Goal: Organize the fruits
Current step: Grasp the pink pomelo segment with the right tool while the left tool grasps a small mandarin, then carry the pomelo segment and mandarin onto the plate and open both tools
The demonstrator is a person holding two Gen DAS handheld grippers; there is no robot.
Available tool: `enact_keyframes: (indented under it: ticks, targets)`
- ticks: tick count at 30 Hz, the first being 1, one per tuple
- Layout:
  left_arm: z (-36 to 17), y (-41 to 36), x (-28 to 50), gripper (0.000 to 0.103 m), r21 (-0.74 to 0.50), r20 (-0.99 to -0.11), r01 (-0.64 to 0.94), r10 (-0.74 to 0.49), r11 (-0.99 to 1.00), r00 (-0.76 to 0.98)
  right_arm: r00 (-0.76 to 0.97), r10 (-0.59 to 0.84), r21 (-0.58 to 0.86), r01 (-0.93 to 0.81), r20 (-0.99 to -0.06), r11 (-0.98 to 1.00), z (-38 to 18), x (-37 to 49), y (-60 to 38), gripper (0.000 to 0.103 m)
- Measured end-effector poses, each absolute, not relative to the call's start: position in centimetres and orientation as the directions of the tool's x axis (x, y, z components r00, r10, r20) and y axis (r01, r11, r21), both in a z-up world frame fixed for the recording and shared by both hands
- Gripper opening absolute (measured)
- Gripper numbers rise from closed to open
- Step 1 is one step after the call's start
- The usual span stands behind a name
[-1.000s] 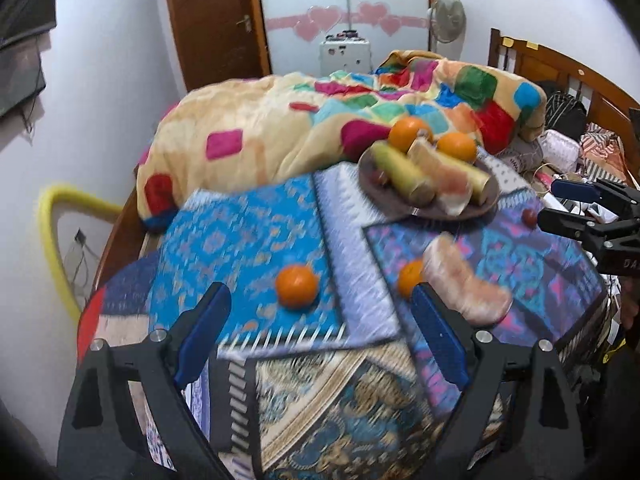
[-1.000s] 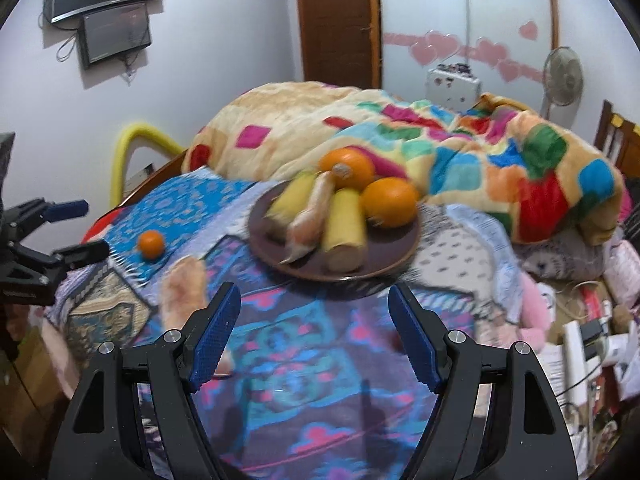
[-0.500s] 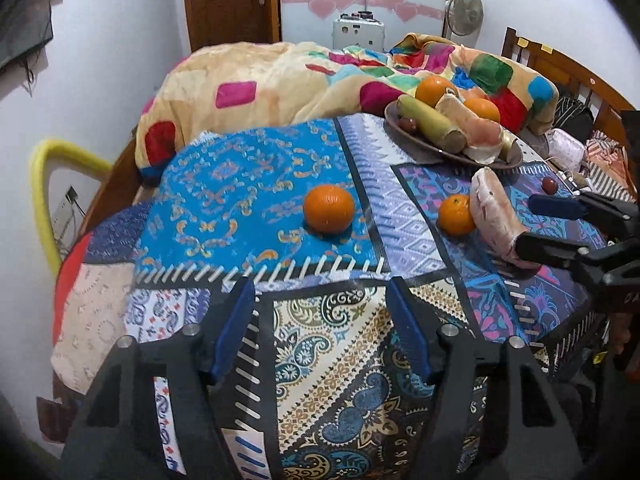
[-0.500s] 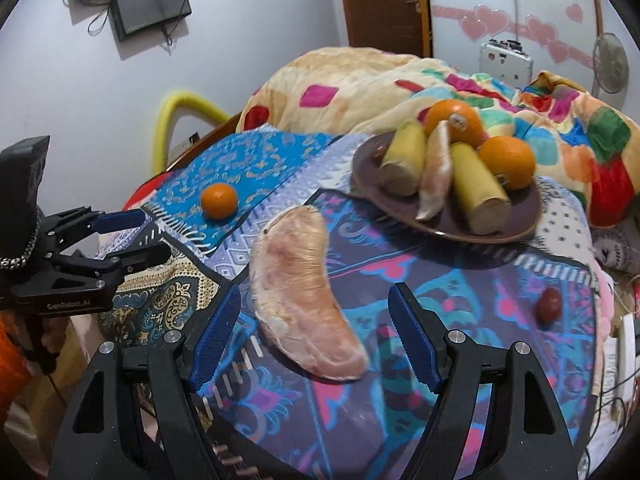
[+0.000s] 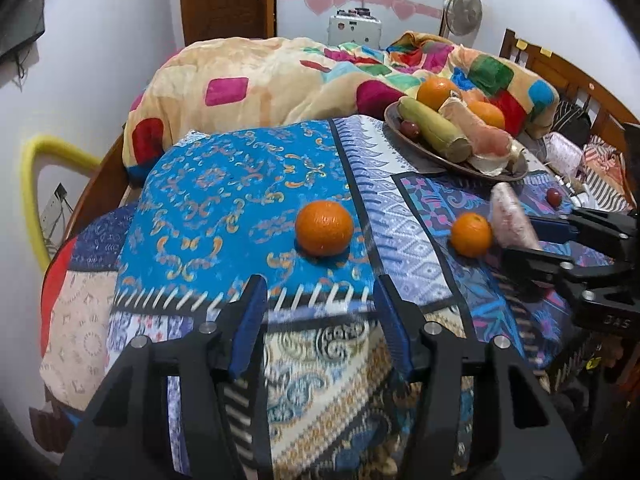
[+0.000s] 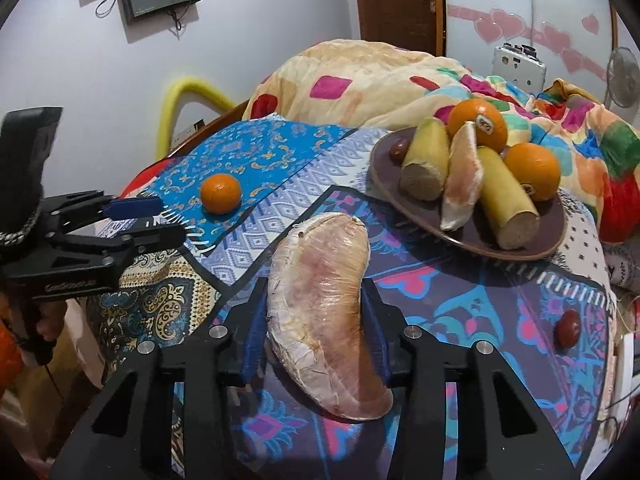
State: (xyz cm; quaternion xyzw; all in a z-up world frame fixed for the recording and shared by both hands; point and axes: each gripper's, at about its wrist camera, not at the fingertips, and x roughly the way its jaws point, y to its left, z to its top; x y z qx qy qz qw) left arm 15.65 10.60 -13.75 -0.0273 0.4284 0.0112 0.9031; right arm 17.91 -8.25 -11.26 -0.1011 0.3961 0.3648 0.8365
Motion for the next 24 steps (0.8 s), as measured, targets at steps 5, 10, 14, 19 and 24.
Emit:
enact_keyframes:
  ticks: [5,10,14,19,24]
  targets:
    - [-14.3,10.8,17.9,0.056,-0.024,-0.791,-0.047,0.010,0.999,0.612,0.448,0.512,0.110,-0.665,-0.733,0.739,-10.9,18.2,-10.0,0.040]
    - [-14.1,10.6,18.9,0.050,0.003,-0.779,-0.034,0.023,0.999,0.626,0.488,0.495,0.104,-0.629,-0.720,0.771,-10.1,18.8,-12.0,0.040]
    - [-14.1,10.2,19.5,0.037,0.001,-0.776,-0.014,0.009,1.000,0.630,0.515,0.484,0.105,-0.601,-0.707,0.792,-9.3,19.4,-13.0,0.040]
    - [-13.6,9.7,19.6,0.036,-0.003,-0.770,0.006,-0.006,1.000,0.638,0.551,0.473,0.091,-0.581,-0.688,0.809,-8.2,20.2,-13.8,0.040]
    - [-11.8,8.4,19.9,0.036,0.007,-0.742,0.032,-0.017,0.999,0.670,0.589,0.466,0.076,-0.565,-0.660,0.822,-6.9,21.4,-14.0,0.040]
